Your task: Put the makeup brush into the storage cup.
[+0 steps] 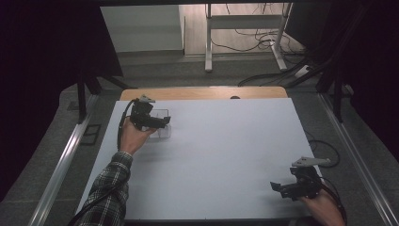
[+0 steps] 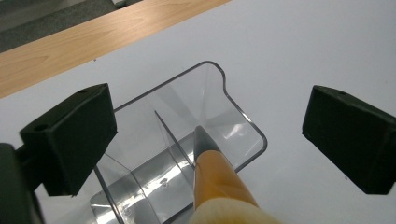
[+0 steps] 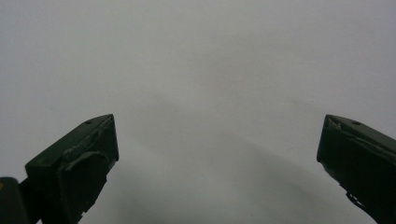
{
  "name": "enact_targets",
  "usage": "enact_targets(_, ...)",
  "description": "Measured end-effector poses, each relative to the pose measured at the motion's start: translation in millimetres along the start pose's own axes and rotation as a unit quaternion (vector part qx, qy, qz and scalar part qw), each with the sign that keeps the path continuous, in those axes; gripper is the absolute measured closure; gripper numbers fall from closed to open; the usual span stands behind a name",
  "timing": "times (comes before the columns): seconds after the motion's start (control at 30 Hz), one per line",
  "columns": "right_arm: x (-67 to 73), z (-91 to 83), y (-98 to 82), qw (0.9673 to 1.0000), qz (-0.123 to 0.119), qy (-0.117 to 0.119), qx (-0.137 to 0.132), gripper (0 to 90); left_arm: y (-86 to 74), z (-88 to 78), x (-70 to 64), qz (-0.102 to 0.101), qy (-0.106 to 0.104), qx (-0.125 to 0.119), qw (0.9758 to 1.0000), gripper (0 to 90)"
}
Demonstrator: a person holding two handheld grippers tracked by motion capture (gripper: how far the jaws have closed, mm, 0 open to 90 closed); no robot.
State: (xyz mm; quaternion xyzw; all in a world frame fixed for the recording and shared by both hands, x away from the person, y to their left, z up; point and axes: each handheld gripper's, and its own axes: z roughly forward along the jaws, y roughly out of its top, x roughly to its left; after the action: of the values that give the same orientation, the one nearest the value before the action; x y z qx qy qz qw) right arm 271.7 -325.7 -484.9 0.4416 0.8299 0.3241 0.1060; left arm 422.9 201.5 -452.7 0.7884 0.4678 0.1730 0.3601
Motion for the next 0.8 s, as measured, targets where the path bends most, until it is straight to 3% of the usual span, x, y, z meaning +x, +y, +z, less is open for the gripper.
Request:
enact_targets(0.33, 0.3, 0.0, 0.0, 1.0000, -0.001, -0.001, 0.001, 0.0, -1.5, -6.9, -0.2, -0.002, -0.006, -0.009, 0.9999, 0.8)
enact_targets(0.8, 1.4, -1.2, -0.4, 1.0000, -0.006, -0.006, -0.001, 0.0, -7.3, -14.1, -4.2, 0.024, -0.002, -0.002, 0.9997, 0.0)
